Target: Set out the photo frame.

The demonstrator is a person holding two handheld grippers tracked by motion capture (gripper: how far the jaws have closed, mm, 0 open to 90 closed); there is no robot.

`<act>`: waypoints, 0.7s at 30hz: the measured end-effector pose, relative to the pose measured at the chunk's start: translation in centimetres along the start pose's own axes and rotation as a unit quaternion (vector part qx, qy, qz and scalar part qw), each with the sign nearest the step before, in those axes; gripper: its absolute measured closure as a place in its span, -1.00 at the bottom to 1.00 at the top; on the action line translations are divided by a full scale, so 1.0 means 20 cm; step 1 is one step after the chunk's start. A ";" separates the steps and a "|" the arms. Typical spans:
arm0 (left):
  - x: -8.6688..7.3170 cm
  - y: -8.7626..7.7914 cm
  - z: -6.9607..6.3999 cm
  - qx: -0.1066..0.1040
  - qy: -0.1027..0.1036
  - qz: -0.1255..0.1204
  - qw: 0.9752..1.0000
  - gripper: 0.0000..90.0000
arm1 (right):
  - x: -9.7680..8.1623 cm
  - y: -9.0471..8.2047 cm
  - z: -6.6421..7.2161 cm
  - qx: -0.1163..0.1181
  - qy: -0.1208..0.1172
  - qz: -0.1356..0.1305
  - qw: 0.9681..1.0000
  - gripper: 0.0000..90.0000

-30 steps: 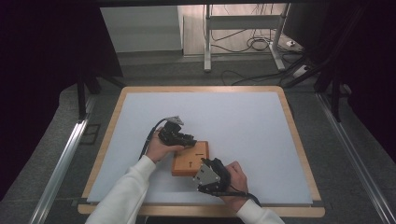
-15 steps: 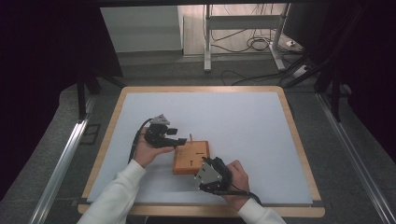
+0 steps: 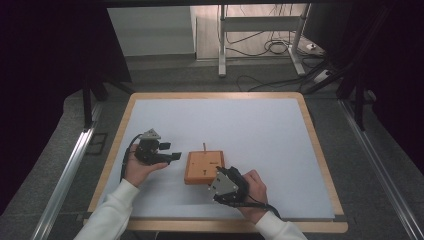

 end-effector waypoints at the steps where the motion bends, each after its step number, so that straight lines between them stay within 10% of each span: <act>1: 0.00 0.00 0.01 0.001 -0.002 0.001 1.000 -0.31 | 0.00 0.00 -0.01 0.001 0.000 -0.001 1.000 0.02; 21: -0.10 0.01 0.02 0.001 0.000 0.019 1.000 -0.33 | 0.07 0.00 -0.15 0.044 0.009 0.012 0.999 0.13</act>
Point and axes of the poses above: each handheld gripper's, and its own axes: y roughly forward along the jaws, x roughly out of its top, z roughly to its left, the point moved 7 cm from there along y, roughly forward along the jaws, and after that the axes turned 6 degrees about -y, right-handed, at the moved point
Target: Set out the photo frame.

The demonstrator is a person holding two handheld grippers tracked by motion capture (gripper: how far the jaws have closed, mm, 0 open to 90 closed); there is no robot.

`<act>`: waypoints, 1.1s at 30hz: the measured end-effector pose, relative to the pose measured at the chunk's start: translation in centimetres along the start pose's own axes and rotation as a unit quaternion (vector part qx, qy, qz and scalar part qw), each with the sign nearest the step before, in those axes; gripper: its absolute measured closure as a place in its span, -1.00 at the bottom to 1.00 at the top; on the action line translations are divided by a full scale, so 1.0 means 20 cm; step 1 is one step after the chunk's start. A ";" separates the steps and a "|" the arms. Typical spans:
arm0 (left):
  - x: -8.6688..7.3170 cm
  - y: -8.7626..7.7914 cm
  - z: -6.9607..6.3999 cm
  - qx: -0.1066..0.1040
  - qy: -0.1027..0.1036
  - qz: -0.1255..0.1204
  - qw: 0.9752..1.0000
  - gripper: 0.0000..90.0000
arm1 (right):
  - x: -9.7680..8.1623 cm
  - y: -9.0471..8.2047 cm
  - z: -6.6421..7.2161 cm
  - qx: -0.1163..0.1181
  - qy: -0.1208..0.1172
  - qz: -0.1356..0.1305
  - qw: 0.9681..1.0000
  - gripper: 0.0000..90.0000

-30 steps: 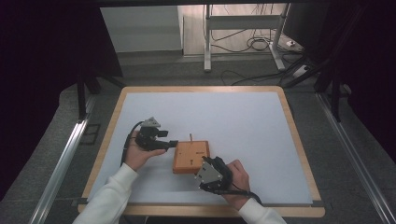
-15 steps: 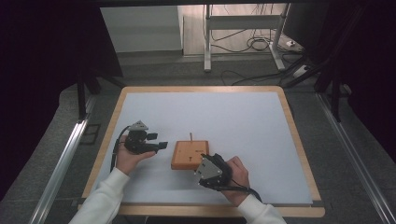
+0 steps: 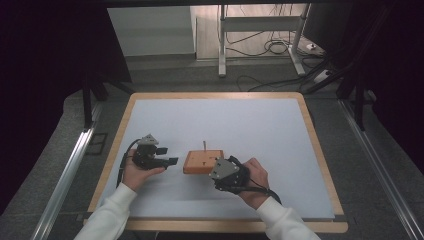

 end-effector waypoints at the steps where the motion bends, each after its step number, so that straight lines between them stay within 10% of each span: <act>1: -0.01 0.00 0.00 -0.001 0.003 0.001 1.000 -0.33 | 0.00 0.00 -0.01 0.003 0.001 0.001 1.000 0.13; 33: -0.05 0.02 0.02 0.002 0.008 0.011 1.000 -0.35 | 0.15 0.07 -0.21 0.015 -0.035 0.030 0.999 0.44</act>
Point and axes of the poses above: each handheld gripper's, and its own axes: y roughly forward along the jaws, x roughly out of its top, z roughly to its left, the point moved 7 cm from there along y, roughly forward along the jaws, and after that the axes turned 6 degrees about -y, right-handed, at the moved point
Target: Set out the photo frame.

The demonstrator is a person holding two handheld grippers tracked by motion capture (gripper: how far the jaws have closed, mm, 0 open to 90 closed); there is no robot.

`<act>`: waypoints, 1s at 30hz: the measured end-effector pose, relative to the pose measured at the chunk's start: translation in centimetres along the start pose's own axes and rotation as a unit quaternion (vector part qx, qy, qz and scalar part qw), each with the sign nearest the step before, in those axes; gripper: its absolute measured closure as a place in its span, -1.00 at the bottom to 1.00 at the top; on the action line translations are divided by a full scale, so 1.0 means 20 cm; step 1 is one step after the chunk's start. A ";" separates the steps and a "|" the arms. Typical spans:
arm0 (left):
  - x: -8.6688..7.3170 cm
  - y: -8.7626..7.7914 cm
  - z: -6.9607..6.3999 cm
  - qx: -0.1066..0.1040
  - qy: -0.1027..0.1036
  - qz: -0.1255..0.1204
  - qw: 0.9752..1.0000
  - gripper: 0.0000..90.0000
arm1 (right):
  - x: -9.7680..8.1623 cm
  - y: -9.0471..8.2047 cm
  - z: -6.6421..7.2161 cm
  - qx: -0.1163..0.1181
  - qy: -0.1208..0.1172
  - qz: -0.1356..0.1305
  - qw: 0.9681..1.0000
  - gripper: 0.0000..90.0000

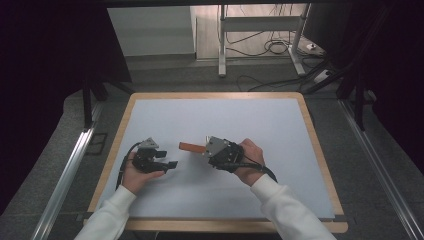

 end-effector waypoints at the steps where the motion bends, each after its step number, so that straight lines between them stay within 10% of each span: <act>1: 0.00 0.00 0.00 0.000 0.001 0.001 1.000 -0.35 | 0.01 0.00 0.00 0.000 -0.002 0.000 1.000 0.45; 30: 0.00 -0.01 0.03 0.020 0.000 -0.016 1.000 -0.35 | 0.11 -0.19 0.03 0.049 0.008 -0.081 0.995 0.53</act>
Point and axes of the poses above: each handheld gripper's, and its own axes: y roughly forward along the jaws, x roughly out of its top, z roughly to its left, the point moved 7 cm from there along y, roughly forward along the jaws, and after that the axes turned 6 degrees about -y, right-handed, at the moved point
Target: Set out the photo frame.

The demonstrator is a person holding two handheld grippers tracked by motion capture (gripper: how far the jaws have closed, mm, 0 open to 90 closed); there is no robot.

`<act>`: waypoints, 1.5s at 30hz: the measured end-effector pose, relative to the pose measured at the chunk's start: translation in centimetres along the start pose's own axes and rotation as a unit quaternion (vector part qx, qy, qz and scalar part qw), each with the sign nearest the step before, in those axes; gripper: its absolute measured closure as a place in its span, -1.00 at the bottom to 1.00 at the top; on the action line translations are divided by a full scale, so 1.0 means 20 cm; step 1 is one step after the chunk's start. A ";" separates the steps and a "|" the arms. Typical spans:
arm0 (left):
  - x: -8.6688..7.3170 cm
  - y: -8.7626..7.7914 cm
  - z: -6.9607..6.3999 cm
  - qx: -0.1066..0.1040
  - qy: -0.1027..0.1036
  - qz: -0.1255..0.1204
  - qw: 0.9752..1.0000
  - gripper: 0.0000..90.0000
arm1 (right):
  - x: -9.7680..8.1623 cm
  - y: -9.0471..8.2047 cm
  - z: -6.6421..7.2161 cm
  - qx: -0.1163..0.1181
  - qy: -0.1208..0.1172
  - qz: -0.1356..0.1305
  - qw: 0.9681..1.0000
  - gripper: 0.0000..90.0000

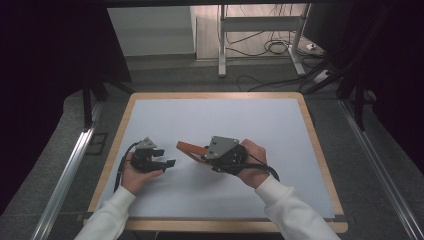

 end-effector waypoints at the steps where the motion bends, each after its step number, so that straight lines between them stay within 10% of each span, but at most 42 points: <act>1: 0.00 0.00 0.00 0.000 -0.002 0.000 1.000 -0.35 | 0.00 -0.01 0.01 0.004 0.000 -0.001 1.000 0.53; 8: 0.00 0.00 0.00 -0.001 -0.002 0.002 1.000 -0.35 | -0.05 -0.02 0.01 0.024 0.018 -0.005 1.000 0.52; 25: -0.01 0.02 -0.01 -0.005 -0.004 0.010 1.000 -0.36 | -0.21 0.02 -0.20 -0.031 0.080 0.025 0.996 0.29; 45: -0.02 0.03 -0.01 -0.007 0.001 0.016 1.000 -0.36 | -0.32 0.11 -0.35 -0.036 0.127 0.045 0.990 0.02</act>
Point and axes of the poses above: each handheld gripper's, and its own axes: y roughly forward along the jaws, x roughly out of its top, z roughly to its left, the point moved 7 cm from there along y, roughly forward along the jaws, and after that the axes turned 6 degrees about -y, right-handed, at the moved point
